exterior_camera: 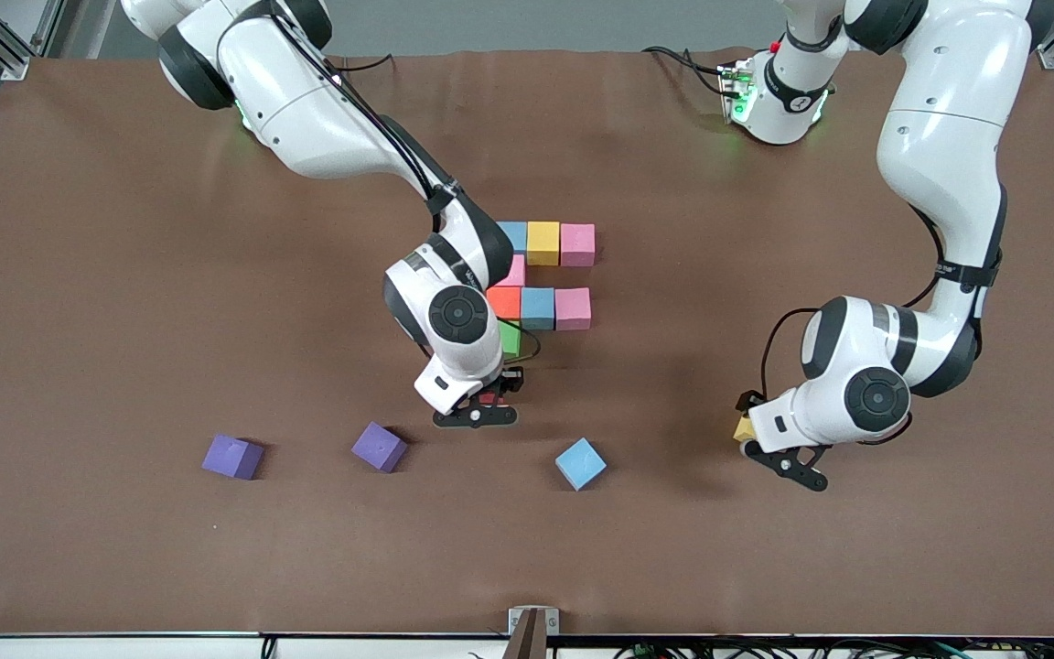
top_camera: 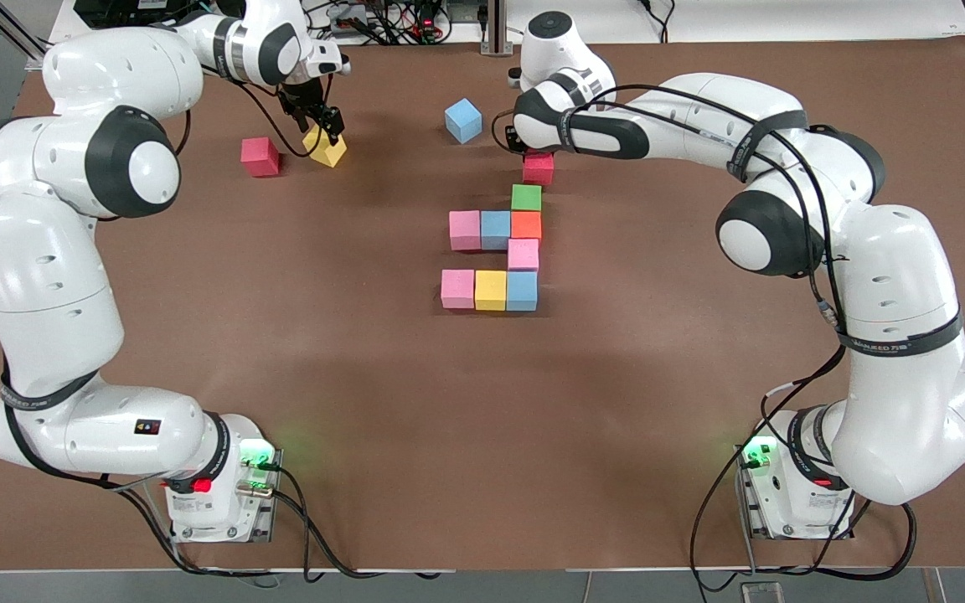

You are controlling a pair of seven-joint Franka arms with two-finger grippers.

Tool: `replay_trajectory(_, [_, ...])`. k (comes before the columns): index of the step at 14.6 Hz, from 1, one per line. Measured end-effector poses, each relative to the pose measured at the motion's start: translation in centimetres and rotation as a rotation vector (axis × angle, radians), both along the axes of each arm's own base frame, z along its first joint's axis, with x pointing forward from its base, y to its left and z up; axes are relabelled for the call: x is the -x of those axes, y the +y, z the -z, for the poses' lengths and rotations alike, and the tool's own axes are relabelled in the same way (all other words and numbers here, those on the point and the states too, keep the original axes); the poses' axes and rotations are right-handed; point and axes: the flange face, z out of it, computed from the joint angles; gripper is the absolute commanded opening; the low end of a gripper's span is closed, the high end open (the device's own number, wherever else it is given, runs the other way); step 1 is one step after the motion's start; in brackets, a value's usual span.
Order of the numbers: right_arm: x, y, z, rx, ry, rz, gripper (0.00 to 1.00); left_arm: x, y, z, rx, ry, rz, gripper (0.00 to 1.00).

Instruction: Arrange 11 blocks into digit 3

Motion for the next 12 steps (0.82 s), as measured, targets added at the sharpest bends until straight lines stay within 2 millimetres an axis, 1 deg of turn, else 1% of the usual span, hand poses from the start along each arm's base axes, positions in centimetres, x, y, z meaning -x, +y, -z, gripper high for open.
replay_trajectory(2, [0.0, 0.2, 0.3, 0.0, 0.001, -0.007, 0.0, 0.0, 0.0, 0.3, 0.0, 0.003, -0.003, 0.82])
replay_trajectory(4, [0.2, 0.4, 0.5, 0.0, 0.002, -0.012, 0.0, 0.1, 0.0, 0.9, 0.0, 0.006, -0.004, 0.72])
replay_trajectory(6, [0.4, 0.7, 0.7, -0.001, 0.005, -0.017, 0.0, 0.2, 0.0, 1.6, 0.002, 0.007, -0.004, 0.65])
replay_trajectory(7, [0.6, 1.0, 0.7, -0.002, 0.006, -0.021, 0.0, 0.3, 0.0, 2.0, 0.002, 0.008, -0.004, 0.6])
replay_trajectory(8, [0.7, 1.2, 0.8, -0.004, 0.008, -0.024, 0.0, 0.4, 0.1, 2.1, 0.003, 0.008, -0.005, 0.52])
replay_trajectory(10, [0.9, 1.5, 0.9, -0.005, 0.009, -0.028, 0.0, 0.3, 0.2, 2.0, 0.001, 0.006, -0.026, 0.34])
replay_trajectory(11, [1.0, 1.6, 0.9, -0.005, 0.009, -0.029, 0.0, 0.3, 0.1, 2.0, -0.001, 0.004, -0.049, 0.29])
replay_trajectory(12, [1.0, 1.6, 0.9, -0.006, 0.01, -0.029, 0.0, 0.3, -0.1, 1.9, -0.003, 0.002, -0.074, 0.29])
